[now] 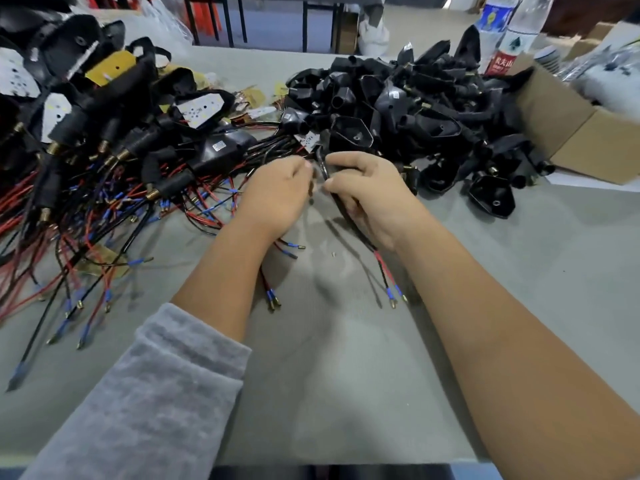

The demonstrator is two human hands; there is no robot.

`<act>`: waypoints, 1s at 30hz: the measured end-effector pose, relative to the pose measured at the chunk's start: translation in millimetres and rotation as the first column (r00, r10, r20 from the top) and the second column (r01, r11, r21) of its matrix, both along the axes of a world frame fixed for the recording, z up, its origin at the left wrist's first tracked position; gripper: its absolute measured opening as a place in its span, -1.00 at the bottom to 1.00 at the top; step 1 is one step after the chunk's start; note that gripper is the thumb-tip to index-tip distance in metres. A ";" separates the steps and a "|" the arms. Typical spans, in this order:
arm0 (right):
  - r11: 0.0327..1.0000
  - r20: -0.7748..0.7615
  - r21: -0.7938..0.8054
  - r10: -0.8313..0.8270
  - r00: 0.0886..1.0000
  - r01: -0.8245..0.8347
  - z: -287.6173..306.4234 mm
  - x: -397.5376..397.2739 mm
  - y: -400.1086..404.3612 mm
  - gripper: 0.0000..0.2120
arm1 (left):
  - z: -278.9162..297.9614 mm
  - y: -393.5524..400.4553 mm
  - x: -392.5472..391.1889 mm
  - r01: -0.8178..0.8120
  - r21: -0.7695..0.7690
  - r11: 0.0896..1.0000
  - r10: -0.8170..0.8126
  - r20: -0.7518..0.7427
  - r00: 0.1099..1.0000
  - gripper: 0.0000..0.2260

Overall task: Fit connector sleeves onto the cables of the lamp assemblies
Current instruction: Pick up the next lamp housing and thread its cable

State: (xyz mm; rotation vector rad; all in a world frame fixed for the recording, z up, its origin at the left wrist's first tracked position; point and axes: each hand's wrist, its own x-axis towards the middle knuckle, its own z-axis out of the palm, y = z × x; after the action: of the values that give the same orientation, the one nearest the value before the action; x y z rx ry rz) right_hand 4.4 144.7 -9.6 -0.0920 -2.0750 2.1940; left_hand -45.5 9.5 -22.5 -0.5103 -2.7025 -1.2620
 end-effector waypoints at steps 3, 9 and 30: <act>0.984 0.036 0.114 0.133 0.990 -0.136 -0.5 4.5 -0.2 -0.63 | 1.8 1.3 1.2 -0.021 0.142 0.990 0.014 0.054 0.998 -0.67; 0.927 0.035 0.239 0.290 0.957 -0.289 -2.1 6.5 -0.5 -0.68 | 6.0 -4.9 -7.6 -0.050 0.284 0.958 0.023 0.097 0.995 -0.84; 0.882 0.012 -0.386 -0.289 0.957 0.271 -8.9 -14.2 25.0 -0.85 | 8.5 0.8 3.0 0.246 0.360 0.900 -0.369 0.330 0.869 -0.79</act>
State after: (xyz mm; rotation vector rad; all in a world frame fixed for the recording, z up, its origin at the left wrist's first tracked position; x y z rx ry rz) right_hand -9.7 169.7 -18.5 -0.3504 -1.4675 2.3525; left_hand -42.5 10.3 -14.0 -0.7478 -2.7107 -2.0336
